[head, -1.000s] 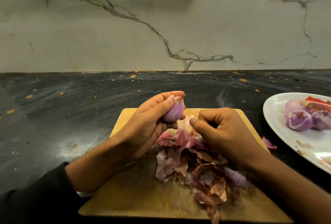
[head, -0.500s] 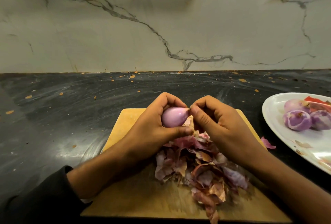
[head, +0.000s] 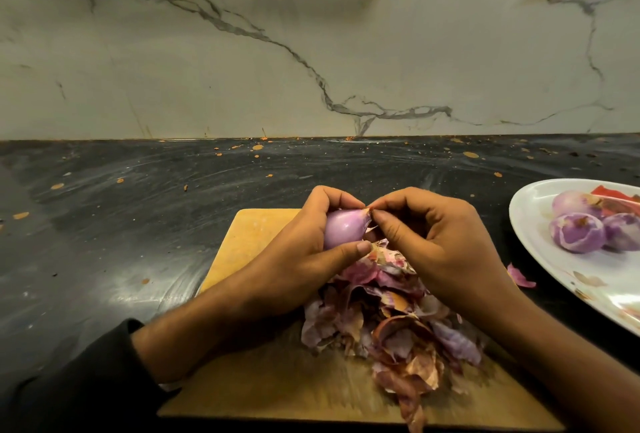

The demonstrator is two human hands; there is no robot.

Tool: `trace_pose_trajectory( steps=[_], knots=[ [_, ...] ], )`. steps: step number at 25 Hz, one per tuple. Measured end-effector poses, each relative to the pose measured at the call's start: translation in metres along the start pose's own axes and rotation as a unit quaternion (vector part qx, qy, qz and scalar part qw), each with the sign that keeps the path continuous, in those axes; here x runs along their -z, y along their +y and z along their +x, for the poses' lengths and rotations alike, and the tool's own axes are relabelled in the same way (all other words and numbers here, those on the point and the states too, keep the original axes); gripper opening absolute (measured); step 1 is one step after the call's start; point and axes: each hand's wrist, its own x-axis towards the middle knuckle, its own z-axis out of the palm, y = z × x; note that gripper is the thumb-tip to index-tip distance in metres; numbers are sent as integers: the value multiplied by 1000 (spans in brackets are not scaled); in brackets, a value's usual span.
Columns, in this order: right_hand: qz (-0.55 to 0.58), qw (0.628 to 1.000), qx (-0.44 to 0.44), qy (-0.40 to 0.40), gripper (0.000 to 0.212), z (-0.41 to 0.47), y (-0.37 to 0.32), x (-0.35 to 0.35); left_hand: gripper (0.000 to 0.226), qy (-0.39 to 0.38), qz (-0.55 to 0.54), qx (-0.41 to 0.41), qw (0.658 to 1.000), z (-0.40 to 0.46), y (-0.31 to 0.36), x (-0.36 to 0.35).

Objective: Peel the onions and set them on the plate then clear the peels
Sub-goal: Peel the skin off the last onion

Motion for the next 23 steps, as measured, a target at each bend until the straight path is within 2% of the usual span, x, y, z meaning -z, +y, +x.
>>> trace_pose_trajectory(
  steps=[8,12,17,23],
  knots=[
    [7,1000,-12,27,21,-1,-1,-1,42,22,11,-12,1000,1,-2,-1],
    [61,995,-68,36,16,-1,-2,-2,42,33,11,-22,999,1,-2,-3],
    [174,972,-159,3,10,2,-5,3,43,24,-34,-5,999,1,0,-4],
    [176,975,-138,-2,13,1,-10,2,51,28,-32,5,999,2,1,-2]
  ],
)
